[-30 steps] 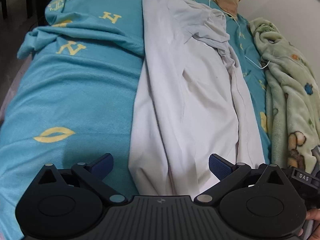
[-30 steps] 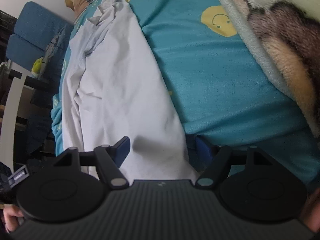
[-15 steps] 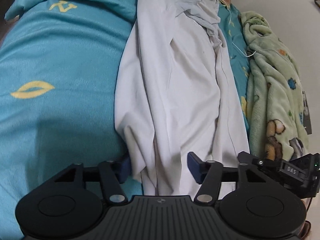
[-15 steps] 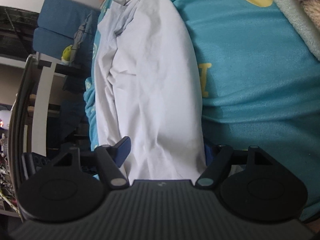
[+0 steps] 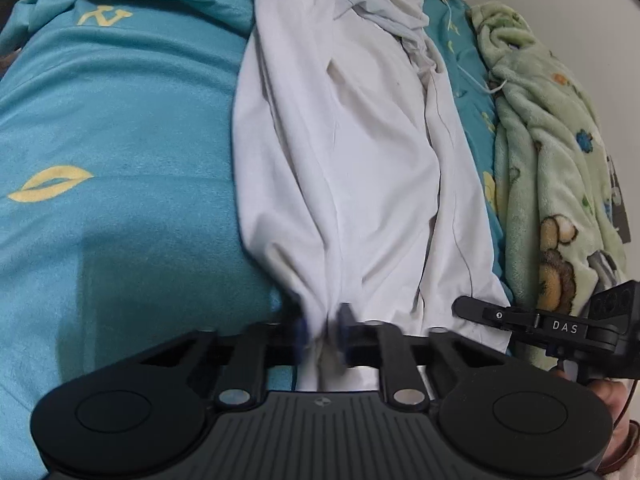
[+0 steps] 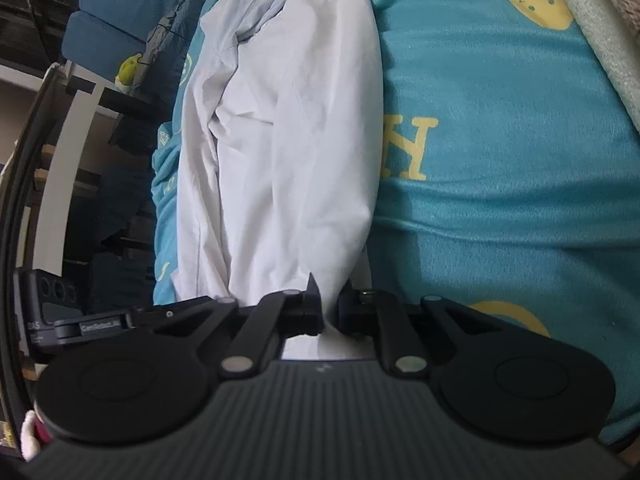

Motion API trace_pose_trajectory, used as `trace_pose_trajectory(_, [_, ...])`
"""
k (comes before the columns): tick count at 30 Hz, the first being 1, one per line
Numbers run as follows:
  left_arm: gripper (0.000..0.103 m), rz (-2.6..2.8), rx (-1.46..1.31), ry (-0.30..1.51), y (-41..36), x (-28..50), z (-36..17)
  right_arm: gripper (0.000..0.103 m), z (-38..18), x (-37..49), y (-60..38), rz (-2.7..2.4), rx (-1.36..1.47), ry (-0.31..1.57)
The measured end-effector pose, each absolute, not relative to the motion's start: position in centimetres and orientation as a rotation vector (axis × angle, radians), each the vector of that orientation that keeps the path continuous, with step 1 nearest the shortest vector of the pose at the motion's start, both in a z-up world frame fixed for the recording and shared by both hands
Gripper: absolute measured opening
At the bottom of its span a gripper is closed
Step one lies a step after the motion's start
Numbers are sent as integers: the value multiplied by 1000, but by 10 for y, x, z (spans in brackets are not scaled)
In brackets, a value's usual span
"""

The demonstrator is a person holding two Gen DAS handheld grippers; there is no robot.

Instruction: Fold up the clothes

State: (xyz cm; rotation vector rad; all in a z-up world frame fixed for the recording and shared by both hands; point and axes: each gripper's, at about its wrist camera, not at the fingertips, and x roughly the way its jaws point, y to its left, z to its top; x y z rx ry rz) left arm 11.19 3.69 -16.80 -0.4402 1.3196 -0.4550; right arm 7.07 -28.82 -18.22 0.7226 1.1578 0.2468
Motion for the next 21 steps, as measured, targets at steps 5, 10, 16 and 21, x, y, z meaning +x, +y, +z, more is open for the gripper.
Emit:
trace_pose_trajectory(5, [8, -466, -470, 1255, 54, 112, -141, 9, -150, 58, -294, 252, 736, 1077])
trace_pose_trajectory(10, [7, -499, -516, 1134, 71, 95, -84, 8, -118, 44, -300, 258, 750, 994])
trace_pose_trajectory(16, [6, -529, -518, 1022, 88, 48, -22, 8, -83, 8, -306, 291, 758, 911])
trace_pose_trajectory(21, [7, -578, -503, 962, 98, -16, 15, 8, -58, -39, -309, 344, 757, 856])
